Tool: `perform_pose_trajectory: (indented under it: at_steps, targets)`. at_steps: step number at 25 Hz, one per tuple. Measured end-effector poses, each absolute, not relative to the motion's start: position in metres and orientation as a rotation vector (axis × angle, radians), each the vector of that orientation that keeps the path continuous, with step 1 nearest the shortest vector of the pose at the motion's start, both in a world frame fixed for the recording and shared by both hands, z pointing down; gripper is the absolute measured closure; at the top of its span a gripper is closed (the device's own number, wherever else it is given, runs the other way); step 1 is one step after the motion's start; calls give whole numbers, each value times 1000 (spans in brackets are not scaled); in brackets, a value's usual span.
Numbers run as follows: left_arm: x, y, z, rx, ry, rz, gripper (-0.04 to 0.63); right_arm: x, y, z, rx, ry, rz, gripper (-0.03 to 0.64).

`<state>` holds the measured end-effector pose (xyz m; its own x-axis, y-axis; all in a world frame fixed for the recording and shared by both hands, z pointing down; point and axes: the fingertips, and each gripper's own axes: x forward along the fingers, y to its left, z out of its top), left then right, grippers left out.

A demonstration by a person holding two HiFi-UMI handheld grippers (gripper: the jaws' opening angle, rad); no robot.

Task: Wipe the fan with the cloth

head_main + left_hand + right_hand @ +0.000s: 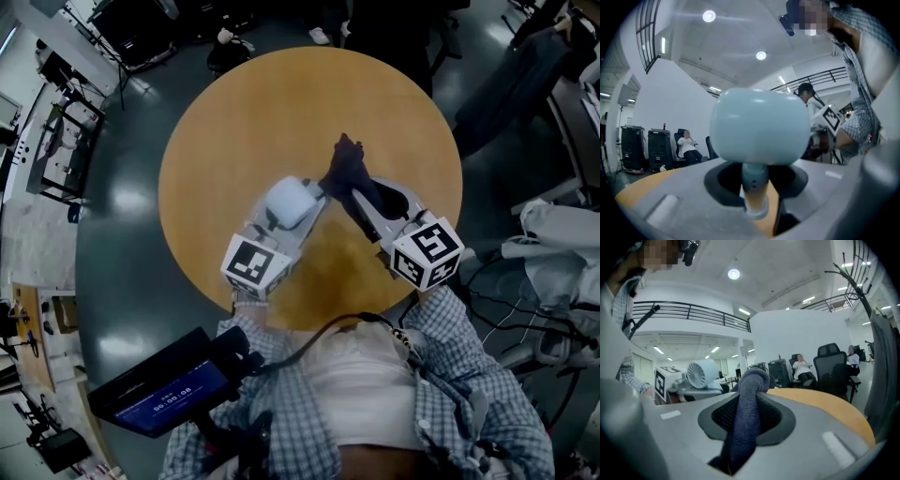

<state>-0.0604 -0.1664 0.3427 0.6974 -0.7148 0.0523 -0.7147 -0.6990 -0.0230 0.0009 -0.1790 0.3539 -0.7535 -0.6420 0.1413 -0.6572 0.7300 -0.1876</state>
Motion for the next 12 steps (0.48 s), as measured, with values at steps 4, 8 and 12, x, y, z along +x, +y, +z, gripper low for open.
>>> perform_pose_trajectory:
  at_steps: [4, 8, 12]
  targets:
    - [-61, -170, 343, -2894, 1223, -92, 462, -7, -145, 269, 1011, -3049, 140, 529]
    - [-61, -174, 337, -2892, 1244, -87, 462, -27, -110, 212, 852, -3162, -11, 529]
    - [-61, -174, 329, -2884, 1238, -54, 462, -45, -106, 236, 772, -3090, -7, 529]
